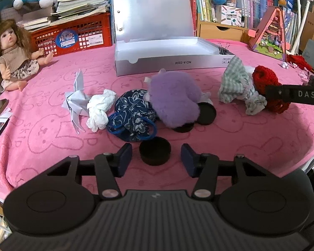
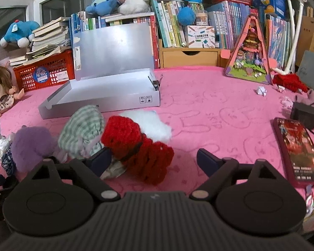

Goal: Organize objects
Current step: 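Grasp the red crocheted toy with the right gripper while the left grasps the black disc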

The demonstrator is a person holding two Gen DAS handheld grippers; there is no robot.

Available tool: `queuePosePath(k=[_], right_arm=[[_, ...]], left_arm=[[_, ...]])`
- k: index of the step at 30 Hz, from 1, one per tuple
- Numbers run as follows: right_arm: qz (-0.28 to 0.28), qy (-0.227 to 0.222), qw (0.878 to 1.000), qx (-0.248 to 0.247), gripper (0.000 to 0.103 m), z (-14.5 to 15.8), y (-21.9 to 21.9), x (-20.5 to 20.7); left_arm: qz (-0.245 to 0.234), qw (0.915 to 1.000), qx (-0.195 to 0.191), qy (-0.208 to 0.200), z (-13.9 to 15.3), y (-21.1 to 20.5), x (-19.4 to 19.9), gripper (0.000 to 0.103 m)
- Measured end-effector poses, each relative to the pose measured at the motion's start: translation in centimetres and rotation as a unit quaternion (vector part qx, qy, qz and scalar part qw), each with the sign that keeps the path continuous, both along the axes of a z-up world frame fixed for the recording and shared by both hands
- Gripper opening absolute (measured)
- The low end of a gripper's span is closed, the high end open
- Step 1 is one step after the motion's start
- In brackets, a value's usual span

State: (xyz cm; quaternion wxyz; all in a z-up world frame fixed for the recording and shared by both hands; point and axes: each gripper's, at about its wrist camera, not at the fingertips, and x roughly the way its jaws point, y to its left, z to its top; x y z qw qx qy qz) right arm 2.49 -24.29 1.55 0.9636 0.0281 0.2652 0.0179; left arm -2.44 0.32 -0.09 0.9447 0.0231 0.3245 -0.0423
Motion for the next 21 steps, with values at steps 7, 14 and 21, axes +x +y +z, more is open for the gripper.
queuePosePath(k=[7,14,21], right_arm=[[0.037,-0.001,0.999,-0.014,0.084,-0.3,0.6,0.8],[0.049,0.014,0.999,0.015,0.061,-0.4,0.5,1.5],[0.045,-0.001,0.999,-0.001,0.054,0.3,1.3,0.3]], left_arm=[[0.0,1.0,-0.002,-0.002,-0.1,0.1,0.0,0.055],[-0.01,0.9999,0.002,-0.011,-0.1,-0.2,-0.2,0.038],[-0.022,0.9995,0.008,-0.02,0.2,-0.5,-0.5,0.038]])
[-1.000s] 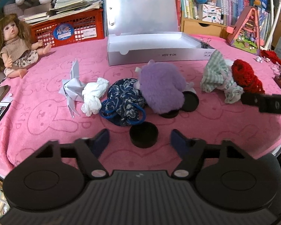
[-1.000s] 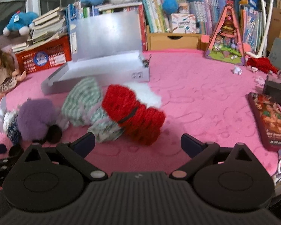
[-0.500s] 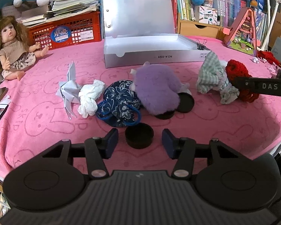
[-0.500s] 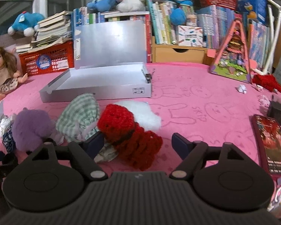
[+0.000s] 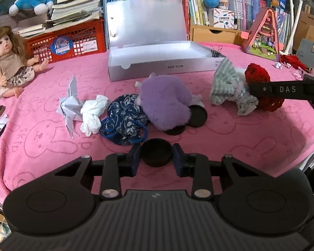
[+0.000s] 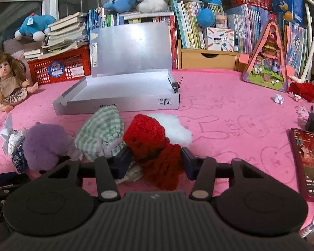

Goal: Organize objects
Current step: 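Grasp the red crocheted toy with the right gripper while the left grasps the black disc, then carry the red toy and black disc over the white box with both grippers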

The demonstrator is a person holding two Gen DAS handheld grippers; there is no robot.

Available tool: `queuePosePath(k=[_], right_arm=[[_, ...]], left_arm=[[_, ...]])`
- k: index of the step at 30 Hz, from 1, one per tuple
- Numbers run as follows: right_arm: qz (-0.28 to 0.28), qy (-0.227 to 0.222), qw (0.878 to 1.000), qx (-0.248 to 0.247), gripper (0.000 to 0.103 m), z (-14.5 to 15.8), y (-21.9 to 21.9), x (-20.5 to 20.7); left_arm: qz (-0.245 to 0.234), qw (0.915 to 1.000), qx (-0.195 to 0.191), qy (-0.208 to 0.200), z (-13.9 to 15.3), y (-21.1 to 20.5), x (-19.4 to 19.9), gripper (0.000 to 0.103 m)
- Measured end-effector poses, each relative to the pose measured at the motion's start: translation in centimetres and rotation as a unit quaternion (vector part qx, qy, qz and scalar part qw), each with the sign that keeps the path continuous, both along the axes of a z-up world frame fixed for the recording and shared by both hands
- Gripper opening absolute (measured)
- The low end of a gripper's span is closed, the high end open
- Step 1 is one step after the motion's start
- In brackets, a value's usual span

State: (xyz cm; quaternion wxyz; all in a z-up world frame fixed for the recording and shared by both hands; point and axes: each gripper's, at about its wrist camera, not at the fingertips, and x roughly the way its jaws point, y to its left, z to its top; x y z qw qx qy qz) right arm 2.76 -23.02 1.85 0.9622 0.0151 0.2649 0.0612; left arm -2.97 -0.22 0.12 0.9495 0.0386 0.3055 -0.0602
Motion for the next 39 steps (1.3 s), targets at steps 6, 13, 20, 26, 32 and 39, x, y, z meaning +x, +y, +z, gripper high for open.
queuePosePath(k=[6,13,20,26,32,39], right_arm=[[0.004,-0.01,1.0,0.02,0.054,1.0,-0.3,-1.0],[0.008,-0.021,0.999,0.023,0.054,2.1,-0.4,-1.5],[0.01,-0.016,0.999,0.035,0.054,2.5,-0.5,-0.8],[0.013,-0.03,0.999,0.033,0.054,3.5,-0.9,-0.4],[0.014,-0.045,0.998,0.032,0.054,4.9,-1.5,1.2],[0.022,-0.045,0.999,0.022,0.054,6.2,-1.5,4.0]], left_arm=[[-0.019,0.9996,-0.002,-0.02,1.0,-0.7,-0.4,0.038],[-0.03,0.999,-0.014,-0.032,2.1,-1.0,-0.4,0.038],[-0.035,0.9973,-0.033,-0.055,3.9,-0.6,0.2,0.038],[-0.033,0.9957,-0.036,-0.078,5.6,0.3,1.7,0.038],[-0.032,0.9938,-0.053,-0.092,7.5,1.2,4.2,0.038],[-0.036,0.993,-0.069,-0.089,9.0,1.7,7.8,0.038]])
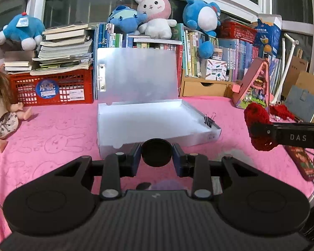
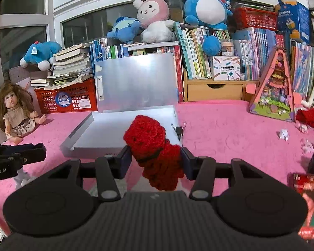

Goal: Organize objects
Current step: 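Carry the red toy and black disc over the white box with both grippers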

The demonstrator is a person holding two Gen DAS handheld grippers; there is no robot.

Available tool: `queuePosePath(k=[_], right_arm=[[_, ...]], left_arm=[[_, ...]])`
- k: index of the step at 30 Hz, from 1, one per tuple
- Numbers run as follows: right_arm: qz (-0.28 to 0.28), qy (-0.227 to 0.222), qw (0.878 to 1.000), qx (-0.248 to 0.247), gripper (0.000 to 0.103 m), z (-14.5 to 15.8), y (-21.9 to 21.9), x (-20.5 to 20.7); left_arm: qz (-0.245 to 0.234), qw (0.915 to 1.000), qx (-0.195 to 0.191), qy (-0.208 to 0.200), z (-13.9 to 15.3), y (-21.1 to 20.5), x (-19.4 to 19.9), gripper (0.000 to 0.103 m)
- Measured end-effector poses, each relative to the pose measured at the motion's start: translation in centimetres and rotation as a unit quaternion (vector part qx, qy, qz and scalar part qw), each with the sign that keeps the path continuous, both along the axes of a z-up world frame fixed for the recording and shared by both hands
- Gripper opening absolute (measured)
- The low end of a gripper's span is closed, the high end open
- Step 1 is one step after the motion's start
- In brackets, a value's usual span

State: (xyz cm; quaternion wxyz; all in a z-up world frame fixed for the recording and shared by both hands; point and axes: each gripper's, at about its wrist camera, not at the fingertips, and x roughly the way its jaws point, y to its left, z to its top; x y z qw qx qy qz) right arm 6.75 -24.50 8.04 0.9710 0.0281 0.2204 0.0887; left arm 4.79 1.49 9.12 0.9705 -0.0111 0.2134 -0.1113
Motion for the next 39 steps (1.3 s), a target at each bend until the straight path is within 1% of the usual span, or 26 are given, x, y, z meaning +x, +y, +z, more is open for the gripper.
queuePosePath(k=[5,10,13,16,19,23,28,32,33,39], right_arm=[[0.004,0.0,1.0,-0.009,0.054,0.7,0.2,1.6],[0.007,0.003,1.0,-0.012,0.054,1.5,0.4,3.6],[0.005,0.003,1.0,-0.016,0.054,2.0,0.4,5.1],[0.004,0.013,1.0,-0.009,0.054,2.4,0.3,7.0],[0.001,0.031,1.0,-0.003,0.054,2.2,0.3,8.9],[0.005,0.061,0.998,0.003,0.054,1.5,0.7,11.7],[0.003,0.104,0.994,0.026,0.054,-0.1,0.6,15.3],[-0.002,0.143,0.988,0.052,0.054,-1.7,0.2,17.9],[-0.004,0.149,0.987,0.057,0.054,-2.0,0.1,18.4],[-0.015,0.177,0.982,0.067,0.054,-3.3,0.5,20.5]], left_arm=[[0.006,1.0,-0.003,0.007,0.6,0.4,2.6,0.038],[0.01,0.9997,-0.014,0.014,1.1,0.9,5.5,0.038],[0.017,0.9995,-0.022,0.014,1.4,1.3,7.5,0.038],[0.02,0.9994,-0.02,0.018,1.7,1.5,9.7,0.038],[0.022,0.9994,-0.014,0.022,1.6,1.5,11.7,0.038],[0.032,0.9993,-0.003,0.02,0.5,1.5,14.1,0.038],[0.038,0.9978,-0.01,0.053,-1.0,1.7,17.4,0.038],[0.04,0.9973,0.026,0.056,-2.0,1.4,19.2,0.038],[0.041,0.997,0.029,0.059,-2.2,1.3,19.6,0.038],[0.045,0.995,0.03,0.084,-3.5,1.7,21.6,0.038]])
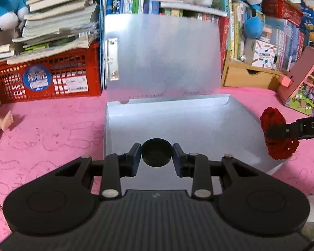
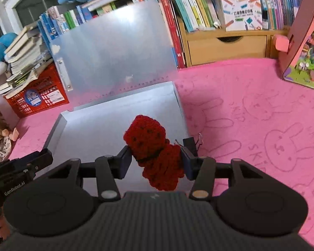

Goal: Organize objects
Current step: 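Carry the red toy and black disc over the white box with both grippers, then lower both items into the white box and open both grippers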

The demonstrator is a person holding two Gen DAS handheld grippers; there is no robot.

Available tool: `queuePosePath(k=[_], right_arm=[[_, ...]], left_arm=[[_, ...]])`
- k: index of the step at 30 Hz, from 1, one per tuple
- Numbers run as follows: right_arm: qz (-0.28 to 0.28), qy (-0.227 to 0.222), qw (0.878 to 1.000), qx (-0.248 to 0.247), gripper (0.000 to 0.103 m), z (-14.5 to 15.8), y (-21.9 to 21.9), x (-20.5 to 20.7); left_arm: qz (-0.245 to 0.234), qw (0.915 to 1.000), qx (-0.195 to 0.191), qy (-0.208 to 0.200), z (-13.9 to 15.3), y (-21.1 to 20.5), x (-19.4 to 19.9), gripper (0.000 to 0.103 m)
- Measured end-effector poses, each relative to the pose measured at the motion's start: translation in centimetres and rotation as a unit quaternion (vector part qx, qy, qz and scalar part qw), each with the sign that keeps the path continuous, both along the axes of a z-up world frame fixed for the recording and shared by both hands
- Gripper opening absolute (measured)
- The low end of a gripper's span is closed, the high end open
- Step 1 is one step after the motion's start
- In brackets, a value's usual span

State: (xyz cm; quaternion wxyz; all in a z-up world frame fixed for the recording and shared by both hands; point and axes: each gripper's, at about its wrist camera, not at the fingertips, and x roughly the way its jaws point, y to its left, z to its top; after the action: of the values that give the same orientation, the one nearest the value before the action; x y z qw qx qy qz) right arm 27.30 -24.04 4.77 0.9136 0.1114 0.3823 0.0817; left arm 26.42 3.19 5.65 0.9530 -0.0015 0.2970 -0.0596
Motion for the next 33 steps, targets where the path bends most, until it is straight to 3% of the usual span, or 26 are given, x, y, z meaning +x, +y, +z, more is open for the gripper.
queuePosePath(k=[7,18,23,33], right_arm=[[-0.03,0.052,0.998,0.008,0.055,-1.2,-0.1,0.7],[-0.044,0.086,0.995,0.009,0.05,-1.0,0.4,-0.7],[-0.042,0.088,0.995,0.001,0.05,-1.0,1.0,-1.4],[-0.051,0.08,0.995,0.042,0.047,-1.4,0.9,0.6]], left_arm=[[0.01,0.9998,0.002,0.015,-1.2,0.2,1.3,0.038],[0.015,0.9997,0.006,0.019,-1.9,0.7,1.7,0.038],[0.024,0.9994,0.001,0.025,-2.3,1.2,2.1,0.038],[0.026,0.9993,0.002,0.028,-2.4,1.0,2.8,0.038]])
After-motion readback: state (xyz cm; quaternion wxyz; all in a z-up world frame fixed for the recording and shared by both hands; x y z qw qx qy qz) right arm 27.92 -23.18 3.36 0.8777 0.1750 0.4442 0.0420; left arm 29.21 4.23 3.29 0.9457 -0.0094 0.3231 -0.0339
